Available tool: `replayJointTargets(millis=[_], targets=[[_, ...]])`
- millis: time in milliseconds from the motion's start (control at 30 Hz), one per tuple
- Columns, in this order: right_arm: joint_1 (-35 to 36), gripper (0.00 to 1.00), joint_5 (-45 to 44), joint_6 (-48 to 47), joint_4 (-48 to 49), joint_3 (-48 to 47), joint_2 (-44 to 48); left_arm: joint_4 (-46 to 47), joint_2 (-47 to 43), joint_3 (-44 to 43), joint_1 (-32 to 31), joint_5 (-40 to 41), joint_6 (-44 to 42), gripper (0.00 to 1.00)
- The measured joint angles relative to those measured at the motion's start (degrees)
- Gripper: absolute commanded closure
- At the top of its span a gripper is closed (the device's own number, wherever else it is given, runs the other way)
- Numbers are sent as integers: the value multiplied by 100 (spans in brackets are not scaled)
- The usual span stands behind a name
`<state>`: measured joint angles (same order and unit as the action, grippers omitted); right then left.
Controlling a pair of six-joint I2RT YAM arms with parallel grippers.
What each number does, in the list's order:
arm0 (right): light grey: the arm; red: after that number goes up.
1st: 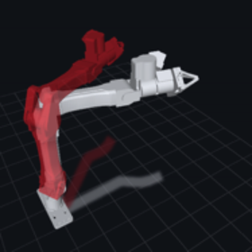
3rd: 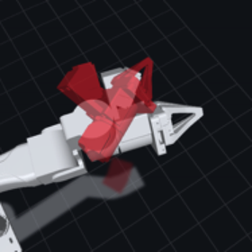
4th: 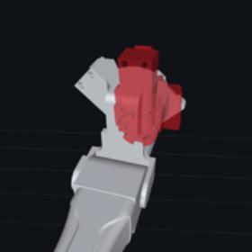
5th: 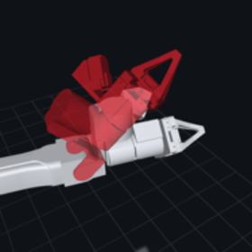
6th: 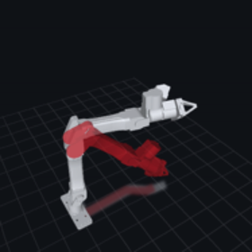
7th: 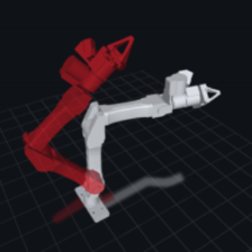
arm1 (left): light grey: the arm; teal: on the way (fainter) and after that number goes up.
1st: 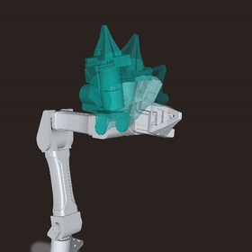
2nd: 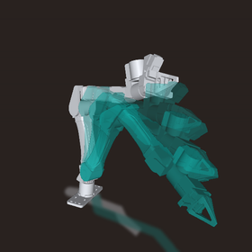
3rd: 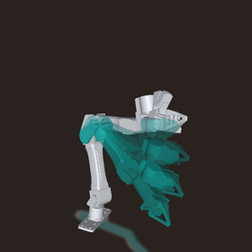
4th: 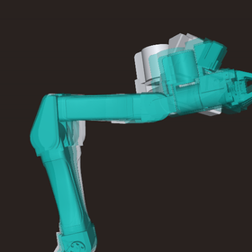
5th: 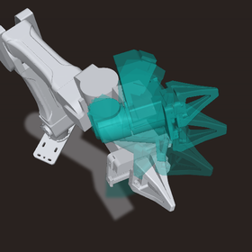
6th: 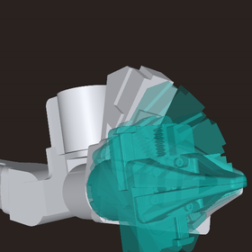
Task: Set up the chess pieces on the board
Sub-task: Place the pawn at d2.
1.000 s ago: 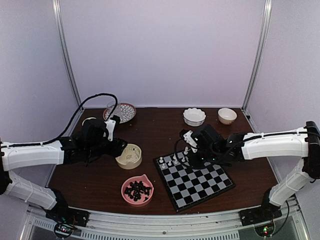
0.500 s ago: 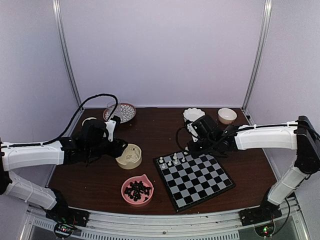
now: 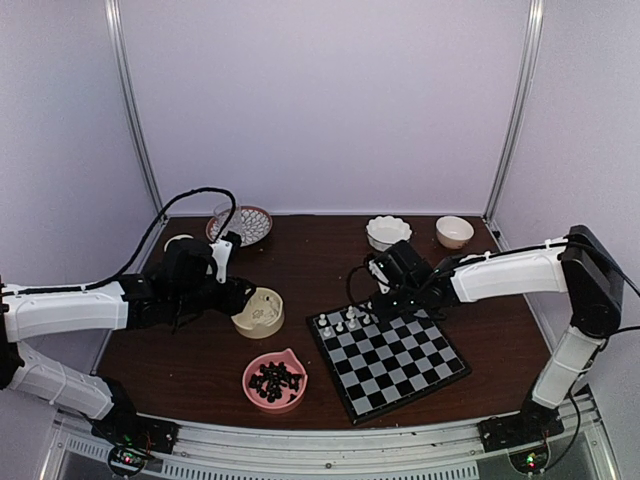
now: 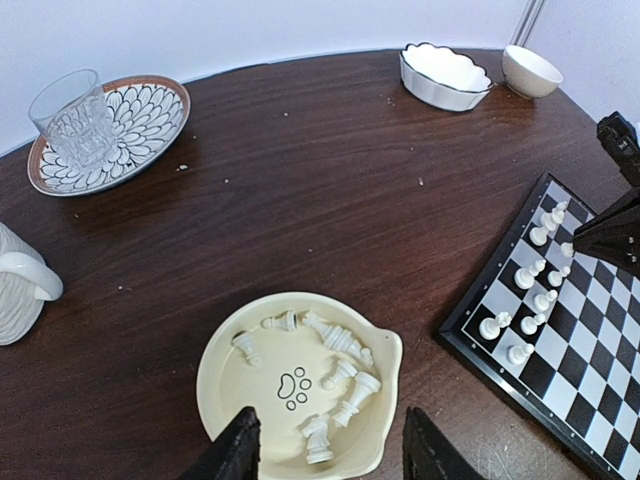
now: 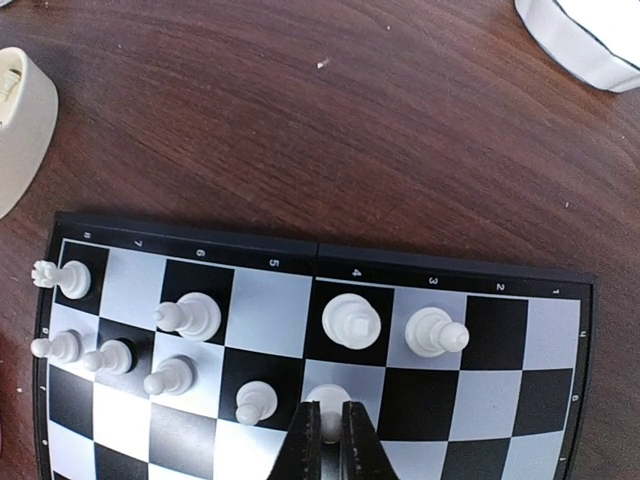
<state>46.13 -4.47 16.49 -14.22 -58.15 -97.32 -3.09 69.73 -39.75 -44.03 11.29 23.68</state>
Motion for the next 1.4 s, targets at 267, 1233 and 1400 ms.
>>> replayJointTargets(millis=[267, 1233, 1400], targets=[[-24, 100, 17, 0, -4, 0, -168, 0, 0, 0, 0, -26, 0, 52], [-31, 84, 74, -9, -11, -2, -227, 0, -52, 0, 0, -105, 2, 51], [-31, 80, 66, -22, -11, 4, -192, 0, -55, 0, 0, -107, 13, 51]])
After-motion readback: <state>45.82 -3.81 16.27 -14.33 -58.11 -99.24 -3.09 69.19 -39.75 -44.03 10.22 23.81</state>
